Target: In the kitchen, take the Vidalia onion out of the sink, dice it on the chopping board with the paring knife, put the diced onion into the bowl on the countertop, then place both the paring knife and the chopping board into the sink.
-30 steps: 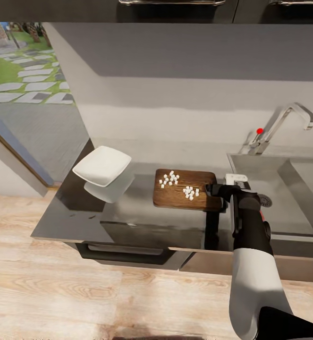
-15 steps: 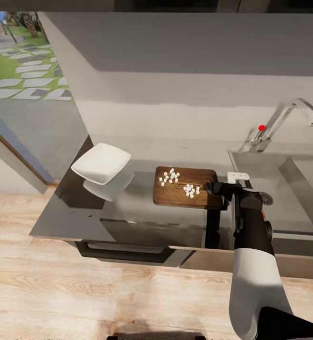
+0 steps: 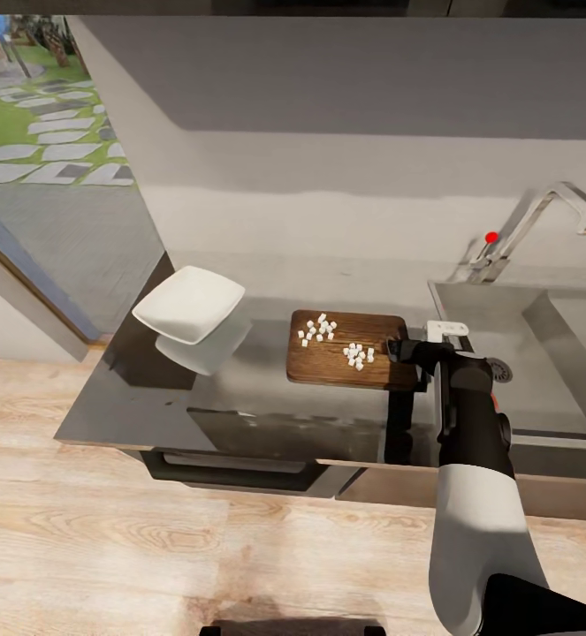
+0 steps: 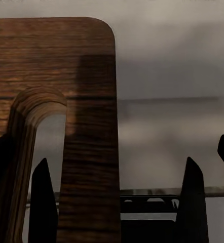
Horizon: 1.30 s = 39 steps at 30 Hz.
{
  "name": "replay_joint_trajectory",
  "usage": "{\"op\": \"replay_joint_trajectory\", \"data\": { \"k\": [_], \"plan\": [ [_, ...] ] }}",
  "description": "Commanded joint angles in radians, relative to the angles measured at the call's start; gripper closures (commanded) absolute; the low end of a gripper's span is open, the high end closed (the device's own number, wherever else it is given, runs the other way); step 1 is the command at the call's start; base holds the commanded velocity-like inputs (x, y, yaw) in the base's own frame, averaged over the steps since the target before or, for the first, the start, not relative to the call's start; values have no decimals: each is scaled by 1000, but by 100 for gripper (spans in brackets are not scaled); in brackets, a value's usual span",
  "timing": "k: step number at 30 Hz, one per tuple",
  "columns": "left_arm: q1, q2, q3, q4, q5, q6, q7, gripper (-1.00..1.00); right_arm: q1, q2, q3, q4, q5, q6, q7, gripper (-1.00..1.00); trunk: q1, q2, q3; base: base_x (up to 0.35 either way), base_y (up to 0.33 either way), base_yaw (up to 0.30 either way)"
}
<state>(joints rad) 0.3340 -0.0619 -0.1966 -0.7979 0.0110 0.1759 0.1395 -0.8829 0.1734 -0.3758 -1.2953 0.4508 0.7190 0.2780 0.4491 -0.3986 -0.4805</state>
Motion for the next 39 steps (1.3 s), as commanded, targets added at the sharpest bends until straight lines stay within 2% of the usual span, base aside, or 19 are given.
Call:
{"op": "replay_joint_trajectory", "data": {
  "k": [1,11,29,39],
  "plan": [
    [0,1,-3,-2,1,7,6,-100,-1,1,-3,33,17,2,10,-100,1,-1,-2,0,0,0],
    [0,1,-3,9,0,5,6,-100,-1,1,-3,33,19,0,-11,-100,1,-1,-2,0,0,0],
    [0,1,-3,11,0,5,6,-100,0,1,-3,38,19,1,-11,-100,1,-1,-2,0,0,0],
    [2,1,-3,48,-3,-26,6,-100,10,1,-3,37,14,-3,-16,-100,1,-1,-1,0,0,0]
  ]
}}
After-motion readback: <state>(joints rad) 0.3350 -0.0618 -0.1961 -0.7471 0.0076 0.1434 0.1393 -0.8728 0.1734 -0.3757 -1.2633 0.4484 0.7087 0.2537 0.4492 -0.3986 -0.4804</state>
